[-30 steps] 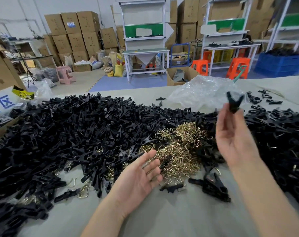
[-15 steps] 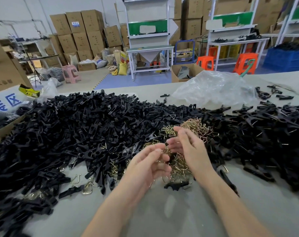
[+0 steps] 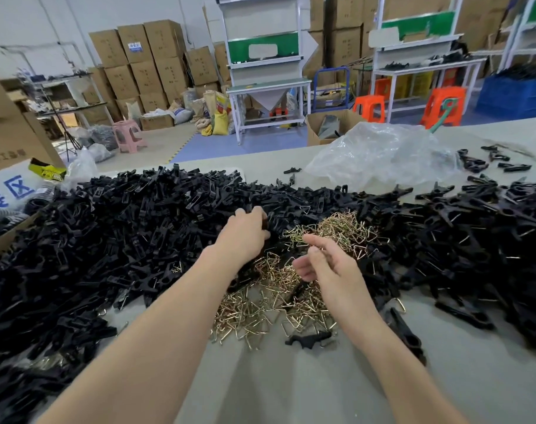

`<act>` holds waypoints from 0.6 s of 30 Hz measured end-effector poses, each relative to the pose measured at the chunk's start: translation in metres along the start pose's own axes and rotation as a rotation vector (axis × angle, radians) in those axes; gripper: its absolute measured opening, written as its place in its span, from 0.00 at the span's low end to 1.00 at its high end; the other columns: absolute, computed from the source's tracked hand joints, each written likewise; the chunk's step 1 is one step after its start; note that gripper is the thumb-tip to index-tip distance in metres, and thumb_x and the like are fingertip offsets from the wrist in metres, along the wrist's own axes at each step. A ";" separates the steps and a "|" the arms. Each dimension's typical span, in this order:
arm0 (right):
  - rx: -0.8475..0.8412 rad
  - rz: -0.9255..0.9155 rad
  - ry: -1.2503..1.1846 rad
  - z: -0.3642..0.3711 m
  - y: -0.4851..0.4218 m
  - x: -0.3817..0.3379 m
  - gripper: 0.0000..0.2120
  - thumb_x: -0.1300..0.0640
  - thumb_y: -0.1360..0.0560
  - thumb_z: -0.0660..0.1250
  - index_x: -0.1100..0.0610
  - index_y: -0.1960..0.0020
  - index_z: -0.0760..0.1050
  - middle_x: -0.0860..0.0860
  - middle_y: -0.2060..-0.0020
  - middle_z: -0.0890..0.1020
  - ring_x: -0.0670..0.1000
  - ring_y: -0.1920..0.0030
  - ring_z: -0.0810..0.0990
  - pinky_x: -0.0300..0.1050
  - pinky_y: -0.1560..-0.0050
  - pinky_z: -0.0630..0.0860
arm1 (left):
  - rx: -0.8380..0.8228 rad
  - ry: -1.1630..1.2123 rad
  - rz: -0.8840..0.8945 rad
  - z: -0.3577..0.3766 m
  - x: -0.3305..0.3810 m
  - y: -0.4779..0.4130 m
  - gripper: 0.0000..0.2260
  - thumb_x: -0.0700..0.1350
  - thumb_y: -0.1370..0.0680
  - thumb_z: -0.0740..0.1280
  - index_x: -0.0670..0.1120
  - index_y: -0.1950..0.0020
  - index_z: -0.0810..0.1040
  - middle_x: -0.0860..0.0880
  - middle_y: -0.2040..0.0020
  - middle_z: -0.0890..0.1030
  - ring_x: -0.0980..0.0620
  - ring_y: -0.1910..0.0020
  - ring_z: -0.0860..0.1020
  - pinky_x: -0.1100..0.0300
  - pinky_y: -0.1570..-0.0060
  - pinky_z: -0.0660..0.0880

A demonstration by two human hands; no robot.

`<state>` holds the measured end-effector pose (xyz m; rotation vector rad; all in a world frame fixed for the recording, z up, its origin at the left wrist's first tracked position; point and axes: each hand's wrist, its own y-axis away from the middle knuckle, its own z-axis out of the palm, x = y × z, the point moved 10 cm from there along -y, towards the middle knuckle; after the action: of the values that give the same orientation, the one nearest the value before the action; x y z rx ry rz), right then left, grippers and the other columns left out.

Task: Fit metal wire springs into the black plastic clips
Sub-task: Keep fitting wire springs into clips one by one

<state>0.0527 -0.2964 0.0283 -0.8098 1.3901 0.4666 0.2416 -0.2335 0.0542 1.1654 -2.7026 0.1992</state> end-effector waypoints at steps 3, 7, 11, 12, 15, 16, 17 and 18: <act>-0.009 -0.011 0.022 0.000 -0.001 0.000 0.13 0.56 0.15 0.58 0.39 0.41 0.76 0.45 0.57 0.87 0.43 0.55 0.85 0.37 0.53 0.79 | 0.093 0.041 0.059 -0.008 0.002 0.015 0.15 0.48 0.17 0.62 0.46 0.32 0.69 0.42 0.43 0.79 0.44 0.48 0.77 0.52 0.52 0.72; -0.017 -0.042 0.106 0.001 0.001 -0.002 0.13 0.54 0.15 0.57 0.38 0.40 0.75 0.43 0.57 0.86 0.43 0.54 0.84 0.42 0.48 0.80 | 0.207 0.281 -0.055 -0.036 -0.026 0.036 0.12 0.51 0.16 0.58 0.49 0.35 0.72 0.51 0.61 0.79 0.53 0.69 0.76 0.58 0.70 0.69; -0.013 -0.171 0.319 0.003 0.013 -0.019 0.13 0.52 0.15 0.56 0.37 0.38 0.74 0.37 0.54 0.83 0.39 0.60 0.80 0.33 0.59 0.74 | 0.305 0.511 -0.045 -0.058 -0.034 0.065 0.12 0.50 0.17 0.60 0.53 0.33 0.71 0.50 0.61 0.80 0.60 0.78 0.70 0.66 0.77 0.67; -0.011 -0.208 0.360 0.005 0.017 -0.025 0.13 0.51 0.15 0.56 0.37 0.37 0.74 0.37 0.53 0.82 0.38 0.60 0.79 0.31 0.59 0.72 | 0.333 0.566 -0.007 -0.059 -0.029 0.077 0.13 0.48 0.18 0.62 0.54 0.33 0.72 0.51 0.59 0.81 0.62 0.76 0.71 0.70 0.75 0.67; -0.021 -0.300 0.421 0.013 0.029 -0.039 0.13 0.51 0.15 0.57 0.45 0.34 0.76 0.38 0.49 0.82 0.37 0.48 0.79 0.28 0.48 0.71 | 0.379 0.538 0.164 -0.035 0.000 0.121 0.16 0.45 0.20 0.67 0.54 0.32 0.72 0.55 0.46 0.78 0.66 0.54 0.74 0.73 0.53 0.69; -0.028 -0.334 0.455 0.017 0.033 -0.042 0.13 0.53 0.15 0.58 0.48 0.34 0.76 0.39 0.46 0.82 0.38 0.45 0.79 0.29 0.44 0.71 | 0.393 0.435 0.191 -0.021 0.008 0.134 0.17 0.45 0.20 0.67 0.54 0.31 0.71 0.55 0.44 0.76 0.62 0.48 0.72 0.68 0.46 0.68; -0.028 -0.367 0.504 0.021 0.038 -0.044 0.13 0.54 0.15 0.59 0.49 0.33 0.76 0.41 0.45 0.81 0.40 0.43 0.78 0.32 0.41 0.71 | 0.405 0.322 0.194 -0.008 0.013 0.144 0.18 0.46 0.20 0.66 0.54 0.30 0.70 0.54 0.43 0.74 0.57 0.45 0.70 0.62 0.42 0.68; -0.025 -0.395 0.559 0.025 0.043 -0.044 0.13 0.55 0.15 0.58 0.50 0.34 0.76 0.41 0.45 0.81 0.41 0.43 0.77 0.36 0.39 0.72 | 0.410 0.231 0.180 0.002 0.015 0.152 0.18 0.48 0.19 0.65 0.54 0.29 0.69 0.54 0.43 0.74 0.53 0.44 0.70 0.58 0.40 0.68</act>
<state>0.0314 -0.2426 0.0609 -1.2657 1.6758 -0.0613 0.1208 -0.1410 0.0484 0.9144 -2.6247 0.8918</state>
